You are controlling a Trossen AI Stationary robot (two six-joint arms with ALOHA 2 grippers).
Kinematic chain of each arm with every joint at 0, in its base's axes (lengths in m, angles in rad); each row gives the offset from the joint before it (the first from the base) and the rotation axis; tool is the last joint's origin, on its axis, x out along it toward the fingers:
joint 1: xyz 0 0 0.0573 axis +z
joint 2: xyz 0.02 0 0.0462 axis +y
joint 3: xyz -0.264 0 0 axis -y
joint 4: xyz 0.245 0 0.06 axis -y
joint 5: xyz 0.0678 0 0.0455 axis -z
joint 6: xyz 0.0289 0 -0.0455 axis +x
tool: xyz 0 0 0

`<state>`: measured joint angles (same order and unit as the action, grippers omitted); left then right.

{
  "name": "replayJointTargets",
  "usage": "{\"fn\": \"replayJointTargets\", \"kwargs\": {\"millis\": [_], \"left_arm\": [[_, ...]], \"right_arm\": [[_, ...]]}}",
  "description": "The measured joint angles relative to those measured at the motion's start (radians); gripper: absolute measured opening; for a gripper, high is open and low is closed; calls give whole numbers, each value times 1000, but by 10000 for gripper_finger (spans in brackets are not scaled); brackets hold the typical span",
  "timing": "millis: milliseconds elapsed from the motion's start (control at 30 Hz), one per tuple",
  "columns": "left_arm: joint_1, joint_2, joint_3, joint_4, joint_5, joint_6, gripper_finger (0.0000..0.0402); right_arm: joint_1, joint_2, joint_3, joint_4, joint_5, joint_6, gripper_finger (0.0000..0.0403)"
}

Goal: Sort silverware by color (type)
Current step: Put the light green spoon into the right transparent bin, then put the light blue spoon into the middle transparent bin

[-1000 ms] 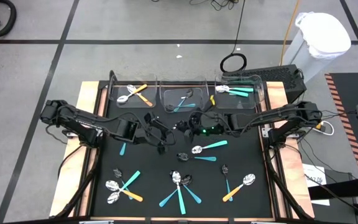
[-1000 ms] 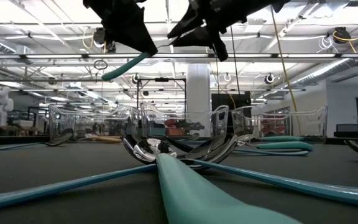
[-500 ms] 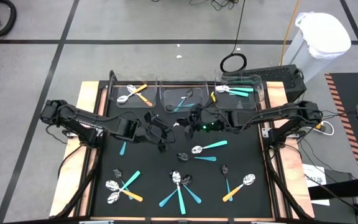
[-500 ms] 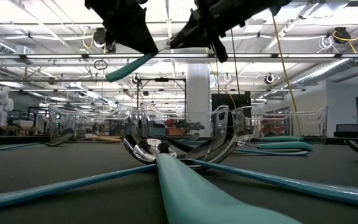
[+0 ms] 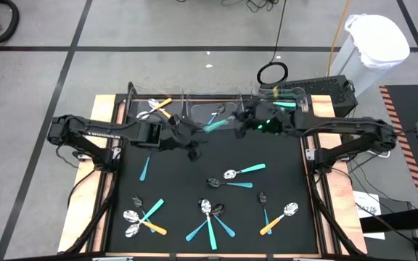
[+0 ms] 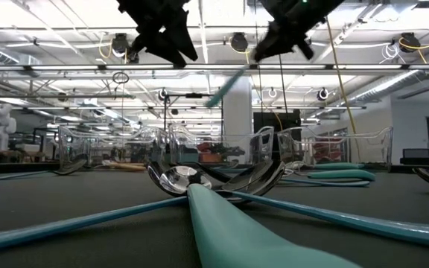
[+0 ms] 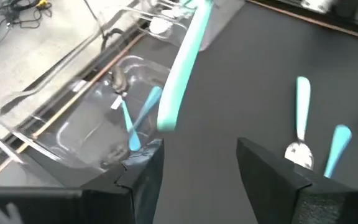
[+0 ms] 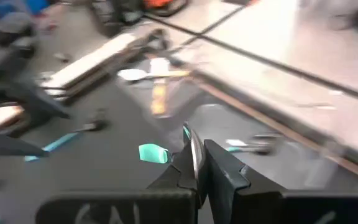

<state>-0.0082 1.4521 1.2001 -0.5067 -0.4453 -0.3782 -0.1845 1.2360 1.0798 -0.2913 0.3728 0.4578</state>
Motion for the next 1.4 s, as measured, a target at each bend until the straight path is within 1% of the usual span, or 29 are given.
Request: {"fn": "replayJointTargets", "kwargs": {"millis": [100,233,367,500,533,667,767,933,1067,1133,1200,1300,1333,1400], "left_arm": [[44,0,6,-7,28,0,206],[93,0,10,-2,74,0,206],[128,0,10,-2,83,5,206],[160,0,10,1,88,68,206],[168,0,10,1,96,71,206],[196,0,10,3,112,74,206],[217,0,10,10,120,80,206],[244,0,10,20,140,80,206],[250,0,10,20,161,79,206],[250,0,10,18,174,74,206],[250,0,10,19,183,72,206],[250,0,10,17,184,71,206],[250,0,10,17,184,71,206],[250,0,10,13,185,70,206]], "right_arm": [[-54,-72,0,-122,73,-9,5],[-113,-159,0,-334,228,-9,5],[-165,-218,0,-533,356,-9,5],[-221,-211,0,-673,448,-29,5],[-234,-202,0,-686,467,-34,5],[-299,-142,0,-697,486,-107,9],[-336,-75,0,-683,453,-129,43],[-361,-2,-1,-642,389,-130,135],[-364,7,-1,-633,379,-91,215],[-364,-5,-1,-632,350,-63,246],[-364,-24,-1,-622,322,-34,268],[-364,-60,-1,-583,259,-16,283],[-364,-73,-1,-562,211,-20,283],[-364,-96,-1,-504,78,-36,281]]}}
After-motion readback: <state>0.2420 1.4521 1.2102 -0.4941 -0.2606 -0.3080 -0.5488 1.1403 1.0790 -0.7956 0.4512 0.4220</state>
